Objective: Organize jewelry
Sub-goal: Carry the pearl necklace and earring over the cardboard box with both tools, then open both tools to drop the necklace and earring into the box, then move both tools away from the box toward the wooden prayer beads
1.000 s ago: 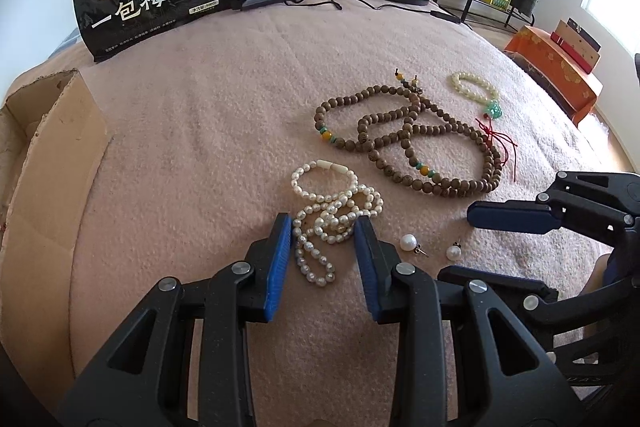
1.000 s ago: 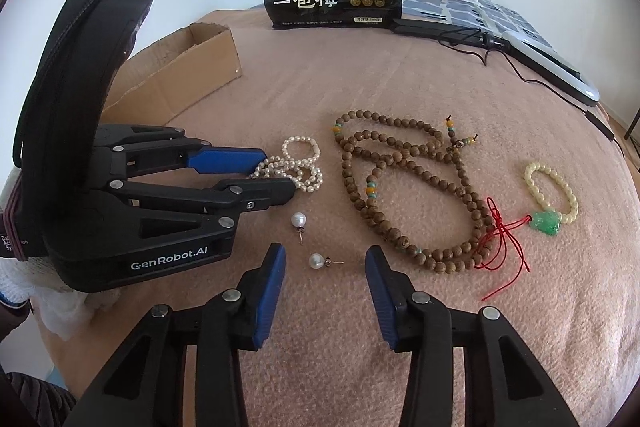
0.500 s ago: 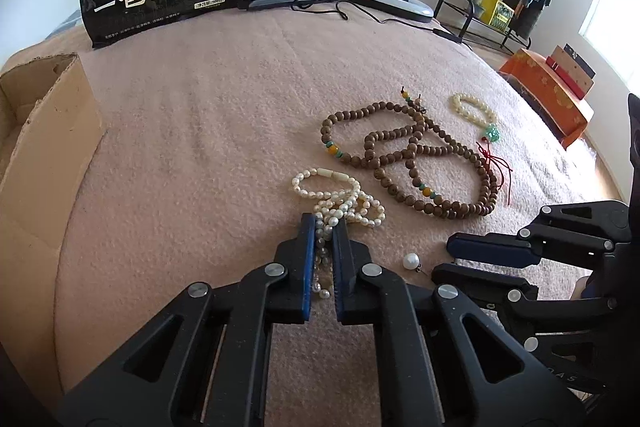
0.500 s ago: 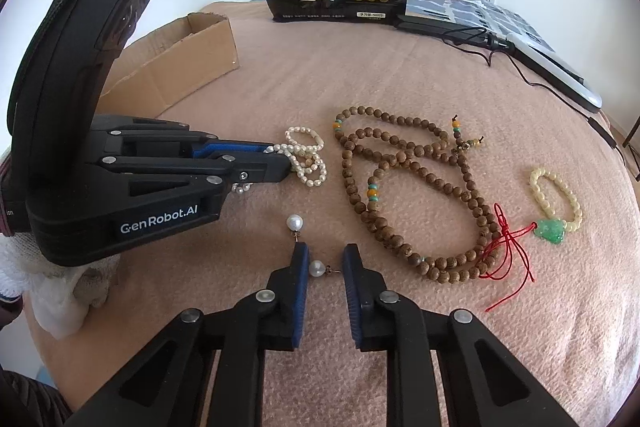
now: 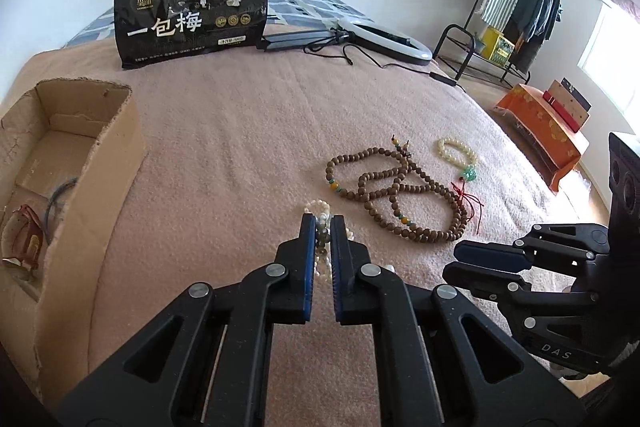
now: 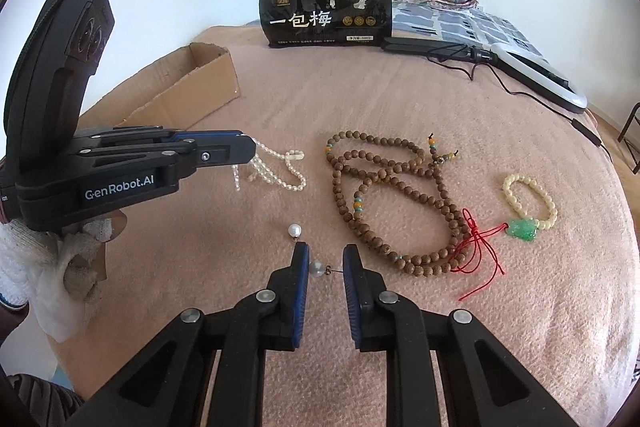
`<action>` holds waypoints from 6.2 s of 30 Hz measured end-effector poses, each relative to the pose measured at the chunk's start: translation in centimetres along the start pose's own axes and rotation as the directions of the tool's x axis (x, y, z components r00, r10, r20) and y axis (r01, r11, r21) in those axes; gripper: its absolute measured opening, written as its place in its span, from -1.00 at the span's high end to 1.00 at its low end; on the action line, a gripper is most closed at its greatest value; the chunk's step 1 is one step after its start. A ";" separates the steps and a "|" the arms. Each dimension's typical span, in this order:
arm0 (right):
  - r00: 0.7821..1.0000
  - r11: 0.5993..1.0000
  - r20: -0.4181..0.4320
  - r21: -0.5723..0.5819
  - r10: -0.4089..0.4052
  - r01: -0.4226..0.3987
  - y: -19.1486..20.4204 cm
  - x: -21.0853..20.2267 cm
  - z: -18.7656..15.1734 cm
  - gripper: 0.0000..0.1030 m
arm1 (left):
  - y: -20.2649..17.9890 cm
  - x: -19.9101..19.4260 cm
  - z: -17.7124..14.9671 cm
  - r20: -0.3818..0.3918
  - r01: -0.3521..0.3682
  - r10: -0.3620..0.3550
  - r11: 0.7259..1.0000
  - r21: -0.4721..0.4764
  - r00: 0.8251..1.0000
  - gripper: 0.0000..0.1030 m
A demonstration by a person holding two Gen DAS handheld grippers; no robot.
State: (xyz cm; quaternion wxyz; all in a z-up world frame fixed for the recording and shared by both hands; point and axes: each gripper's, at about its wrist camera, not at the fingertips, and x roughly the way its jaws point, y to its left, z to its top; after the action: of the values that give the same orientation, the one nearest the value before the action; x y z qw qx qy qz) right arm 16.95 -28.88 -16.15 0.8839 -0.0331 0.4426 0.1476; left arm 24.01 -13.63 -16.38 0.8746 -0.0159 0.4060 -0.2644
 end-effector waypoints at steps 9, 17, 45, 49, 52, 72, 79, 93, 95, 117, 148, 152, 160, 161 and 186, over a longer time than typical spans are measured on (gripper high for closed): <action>0.999 1.000 0.044 -0.015 -0.012 0.013 0.7 -3.0 1.3 0.69 | 0.4 -4.9 1.0 0.079 0.006 -0.004 1.000 -0.020 0.997 0.91; 0.997 0.999 0.080 -0.049 -0.016 0.019 2.3 -5.4 2.6 0.69 | 0.5 -8.9 1.2 0.137 -0.007 0.009 1.000 -0.019 0.990 0.91; 0.983 0.983 0.155 -0.173 0.097 -0.069 13.1 -5.6 11.0 0.70 | 8.3 -20.3 0.3 0.269 -0.145 0.173 0.982 -0.118 0.948 0.91; 0.983 0.976 0.143 -0.201 0.117 -0.087 14.9 -4.6 11.7 0.69 | 10.1 -20.9 -0.2 0.265 -0.169 0.200 0.976 -0.138 0.943 0.91; 0.982 0.972 0.135 -0.212 0.132 -0.102 15.9 -3.9 12.2 0.69 | 11.2 -21.1 -0.5 0.260 -0.184 0.218 0.971 -0.150 0.941 0.91; 0.983 0.963 0.072 -0.225 0.168 -0.148 20.2 1.4 15.2 0.69 | 16.6 -20.6 -3.1 0.203 -0.263 0.307 0.940 -0.216 0.930 0.91; 0.983 0.958 0.049 -0.235 0.180 -0.163 21.7 2.8 15.2 0.69 | 17.4 -20.4 -3.5 0.188 -0.267 0.313 0.935 -0.232 0.931 0.91; 0.985 0.969 0.091 -0.214 0.150 -0.127 21.9 2.6 15.2 -0.45 | 18.1 -20.3 -3.8 0.188 -0.260 0.311 0.932 -0.251 0.932 0.85; 0.985 0.974 0.109 -0.196 0.136 -0.113 21.5 2.2 15.3 -0.63 | 18.1 -20.1 -4.0 0.183 -0.265 0.315 0.931 -0.252 0.931 0.32; 0.981 0.988 0.173 -0.140 0.090 -0.065 18.6 -0.9 15.3 -0.85 | 14.5 -20.3 -3.7 0.198 -0.269 0.311 0.939 -0.214 0.930 0.06; 0.966 0.996 0.241 0.031 -0.093 0.088 3.3 -9.8 12.5 -0.87 | 3.7 -16.0 -1.2 0.196 -0.086 0.103 0.992 -0.092 0.975 0.05; 0.965 0.991 0.232 0.066 -0.126 0.114 0.2 -10.5 10.7 -0.87 | 2.3 -14.9 -1.0 0.182 -0.071 0.083 0.995 -0.073 0.980 0.06; 0.957 0.969 0.190 0.159 -0.217 0.188 -6.8 -10.4 6.3 -0.87 | -0.2 -12.0 -0.3 0.141 -0.024 0.030 0.999 -0.044 0.990 0.06; 0.957 0.966 0.182 0.168 -0.228 0.198 -7.5 -10.3 5.7 -0.87 | -0.4 -11.6 -0.3 0.135 -0.018 0.024 0.999 -0.040 0.991 0.05; 0.987 0.966 -0.035 0.204 -0.155 0.159 -14.4 -1.0 -0.6 -0.47 | -10.4 1.6 -0.4 -0.086 0.015 0.009 0.960 0.280 0.996 -0.48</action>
State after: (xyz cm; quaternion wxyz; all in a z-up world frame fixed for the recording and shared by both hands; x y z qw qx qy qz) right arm 20.09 -42.97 -16.71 0.8871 0.0225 0.4600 0.0301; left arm 19.90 -23.26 -15.21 0.8492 0.1190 0.4020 -0.3210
